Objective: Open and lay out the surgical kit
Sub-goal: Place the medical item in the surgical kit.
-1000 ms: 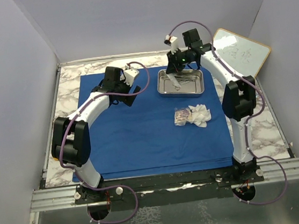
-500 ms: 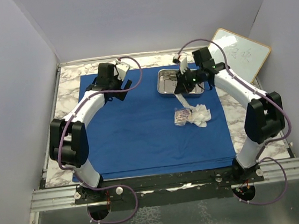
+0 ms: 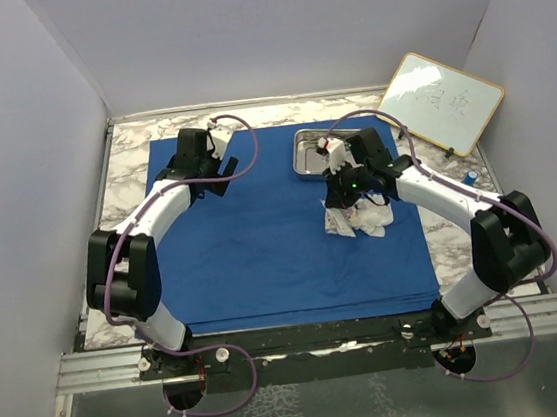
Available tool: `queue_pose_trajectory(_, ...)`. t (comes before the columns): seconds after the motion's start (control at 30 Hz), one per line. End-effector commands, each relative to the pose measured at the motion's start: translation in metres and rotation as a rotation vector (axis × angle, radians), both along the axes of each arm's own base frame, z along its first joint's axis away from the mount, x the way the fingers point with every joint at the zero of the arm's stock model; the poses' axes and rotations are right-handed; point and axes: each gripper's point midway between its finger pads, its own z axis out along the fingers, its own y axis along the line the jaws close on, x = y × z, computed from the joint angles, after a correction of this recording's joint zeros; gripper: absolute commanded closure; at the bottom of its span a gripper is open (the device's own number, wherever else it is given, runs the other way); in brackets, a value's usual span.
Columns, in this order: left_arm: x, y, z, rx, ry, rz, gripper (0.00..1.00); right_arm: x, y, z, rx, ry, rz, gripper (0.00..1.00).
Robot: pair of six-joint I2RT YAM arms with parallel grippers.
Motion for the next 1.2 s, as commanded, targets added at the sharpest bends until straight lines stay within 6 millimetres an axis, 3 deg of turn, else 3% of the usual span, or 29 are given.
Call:
queue_pose_trajectory(0.0,0.000,0.005,0.023,-0.014,-0.084,0.027,0.01,0.010,0.001,0.018,0.036,-0.092,-0.056,0.99)
queue_pose_trajectory(0.17,-0.004,0.003,0.029,-0.030,-0.101,0.017,0.01,0.000,0.005,0.019,0.076,-0.105,-0.012,0.99)
queue_pose_trajectory(0.37,-0.007,-0.002,0.032,-0.054,-0.106,-0.004,0.01,-0.024,0.021,0.026,0.127,-0.167,0.222,0.99)
queue_pose_trajectory(0.73,-0.011,-0.008,0.030,-0.083,-0.100,-0.031,0.01,-0.058,0.018,0.018,0.085,-0.331,0.601,0.99)
queue_pose_trajectory(1.17,-0.011,-0.004,0.021,-0.057,-0.083,-0.025,0.01,-0.066,0.018,-0.011,-0.025,-0.569,0.917,0.99)
